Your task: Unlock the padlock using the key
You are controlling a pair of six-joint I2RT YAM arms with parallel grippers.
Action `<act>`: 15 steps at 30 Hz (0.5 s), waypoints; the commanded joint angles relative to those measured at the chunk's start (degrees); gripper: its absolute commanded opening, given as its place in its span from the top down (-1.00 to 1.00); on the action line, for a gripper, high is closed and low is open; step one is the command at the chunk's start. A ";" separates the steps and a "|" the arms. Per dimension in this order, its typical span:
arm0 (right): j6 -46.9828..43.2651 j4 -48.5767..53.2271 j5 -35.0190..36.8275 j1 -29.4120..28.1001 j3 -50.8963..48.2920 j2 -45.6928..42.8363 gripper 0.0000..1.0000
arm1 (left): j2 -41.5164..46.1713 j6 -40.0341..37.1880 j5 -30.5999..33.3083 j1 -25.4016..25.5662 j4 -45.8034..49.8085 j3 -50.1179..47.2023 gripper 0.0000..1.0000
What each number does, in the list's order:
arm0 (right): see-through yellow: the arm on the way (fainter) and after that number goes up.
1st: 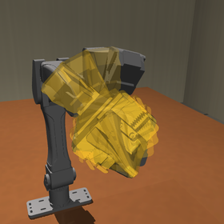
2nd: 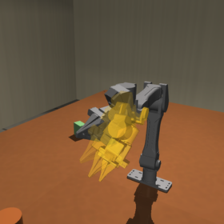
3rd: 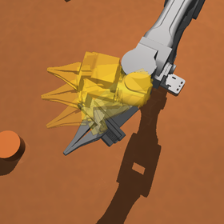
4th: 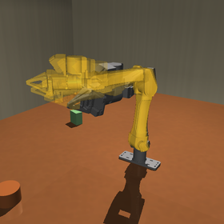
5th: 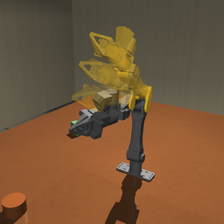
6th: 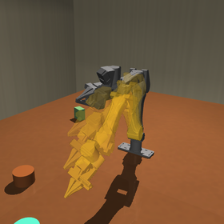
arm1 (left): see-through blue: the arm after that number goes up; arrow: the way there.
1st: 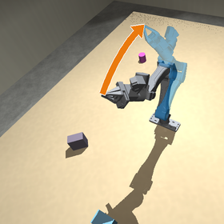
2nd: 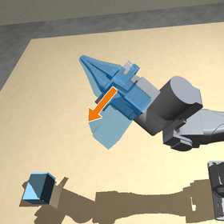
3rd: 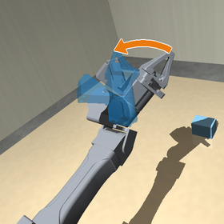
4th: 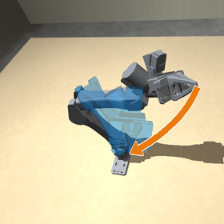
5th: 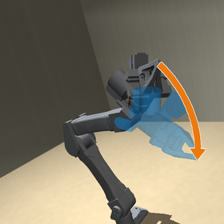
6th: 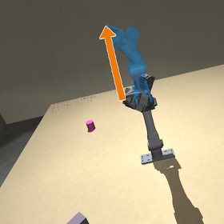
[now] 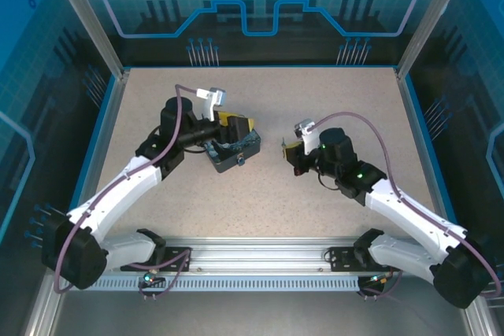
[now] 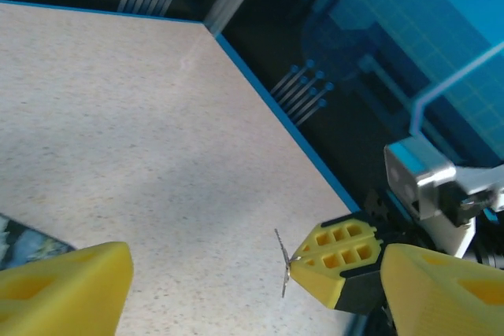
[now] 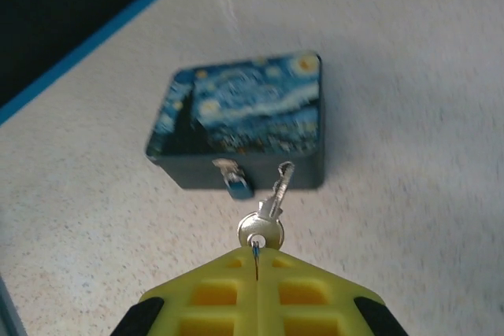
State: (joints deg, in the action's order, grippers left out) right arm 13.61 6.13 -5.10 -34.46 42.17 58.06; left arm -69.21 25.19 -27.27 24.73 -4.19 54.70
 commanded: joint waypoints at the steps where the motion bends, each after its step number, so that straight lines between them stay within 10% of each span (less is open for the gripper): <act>1: -6.83 -1.99 -4.25 0.31 3.28 -0.33 1.00 | -2.93 1.61 -6.58 1.85 -3.29 3.16 -0.60; 15: -4.78 -8.90 -7.24 -0.44 2.24 1.77 1.00 | -10.93 3.68 -7.64 6.38 -6.07 6.32 -0.26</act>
State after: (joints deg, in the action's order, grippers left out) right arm 8.73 0.38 -10.59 -34.50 44.36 59.31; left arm -79.59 27.90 -32.93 30.26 -8.38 58.78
